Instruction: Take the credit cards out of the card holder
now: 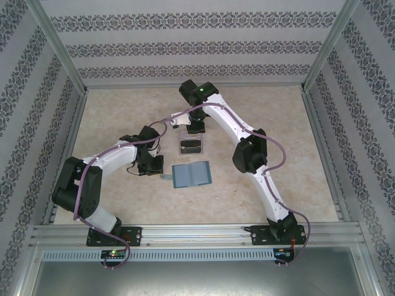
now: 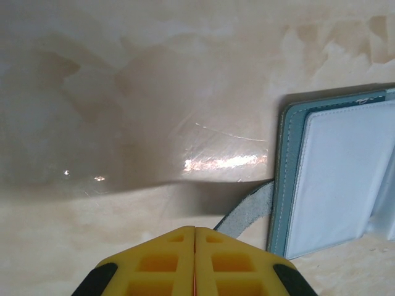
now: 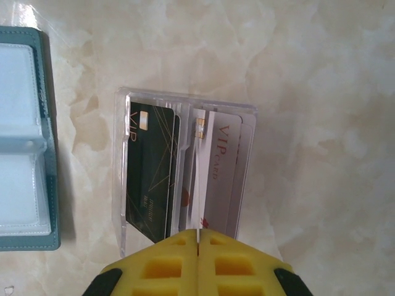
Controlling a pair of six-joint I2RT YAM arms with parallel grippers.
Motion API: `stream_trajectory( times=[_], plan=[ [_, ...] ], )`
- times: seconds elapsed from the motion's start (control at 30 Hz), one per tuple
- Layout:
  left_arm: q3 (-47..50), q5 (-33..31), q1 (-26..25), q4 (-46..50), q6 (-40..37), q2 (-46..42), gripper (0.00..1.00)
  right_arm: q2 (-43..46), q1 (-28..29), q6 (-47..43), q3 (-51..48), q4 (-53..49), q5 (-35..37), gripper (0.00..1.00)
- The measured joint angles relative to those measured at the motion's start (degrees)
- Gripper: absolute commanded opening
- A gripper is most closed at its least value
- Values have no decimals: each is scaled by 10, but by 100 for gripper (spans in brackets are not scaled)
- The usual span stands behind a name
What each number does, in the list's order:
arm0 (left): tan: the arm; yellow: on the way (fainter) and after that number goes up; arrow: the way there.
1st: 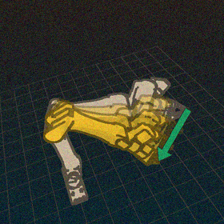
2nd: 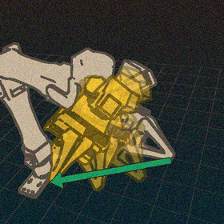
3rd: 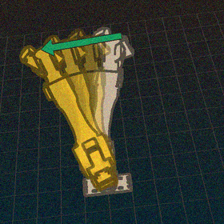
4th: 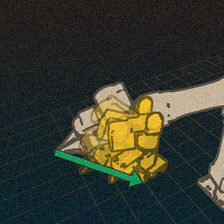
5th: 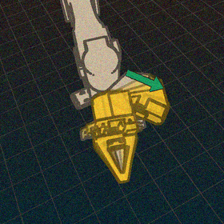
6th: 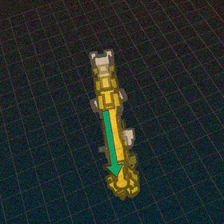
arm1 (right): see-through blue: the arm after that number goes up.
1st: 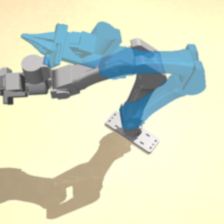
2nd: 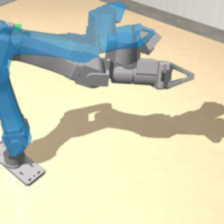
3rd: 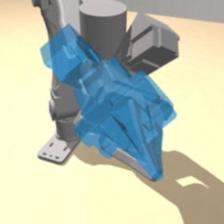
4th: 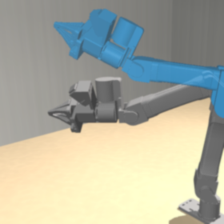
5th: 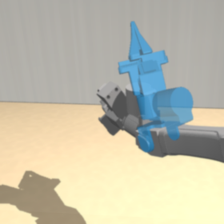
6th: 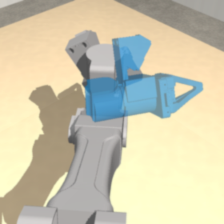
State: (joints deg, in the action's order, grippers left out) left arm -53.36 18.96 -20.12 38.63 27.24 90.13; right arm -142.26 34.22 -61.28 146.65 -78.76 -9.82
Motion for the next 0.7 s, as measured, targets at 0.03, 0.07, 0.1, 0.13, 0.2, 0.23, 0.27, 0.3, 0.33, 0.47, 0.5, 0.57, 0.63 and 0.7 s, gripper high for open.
stream_trajectory(
  times=[0.03, 0.07, 0.1, 0.13, 0.2, 0.23, 0.27, 0.3, 0.33, 0.47, 0.5, 0.57, 0.63, 0.7],
  plan=[
    [0, 0, 0, 0, 0, 0, 7, 0, 0, 0, 0, 1, 2, 4],
    [0, 0, 0, 0, 0, 0, 7, 0, 0, 2, 0, 2, 4, 4],
    [0, 0, 0, 0, 0, 0, 7, 0, 0, 4, 0, 4, 6, 4],
    [0, 0, 0, 0, 0, 0, 7, 0, 0, 6, 0, 6, 8, 4],
    [0, 0, 0, 0, 0, 0, 7, 0, 0, 10, 1, 8, 14, 4],
    [0, 0, 0, 0, 0, 0, 7, -1, 0, 12, 5, 8, 16, 4],
    [0, 0, 0, 0, 0, 0, 7, -2, -1, 13, 10, 8, 17, 4],
    [0, 0, 0, 0, 0, 0, 7, -3, -1, 14, 15, 8, 17, 4],
    [0, 0, 0, 0, 0, 0, 7, -5, -1, 15, 19, 9, 17, 4],
    [0, 0, 0, 0, 0, 0, 7, -14, -3, 16, 24, 8, 16, 7],
    [0, 0, 0, 0, 0, 0, 7, -17, -3, 17, 24, 7, 14, 7],
    [0, 0, 0, 0, 0, 0, 7, -23, -3, 18, 24, 4, 12, 8],
    [0, 0, 0, 0, 0, 0, 7, -27, -3, 20, 24, 2, 12, 9],
    [0, 0, 0, 0, 0, 0, 7, -28, -3, 24, 24, 1, 12, 12]
  ],
)
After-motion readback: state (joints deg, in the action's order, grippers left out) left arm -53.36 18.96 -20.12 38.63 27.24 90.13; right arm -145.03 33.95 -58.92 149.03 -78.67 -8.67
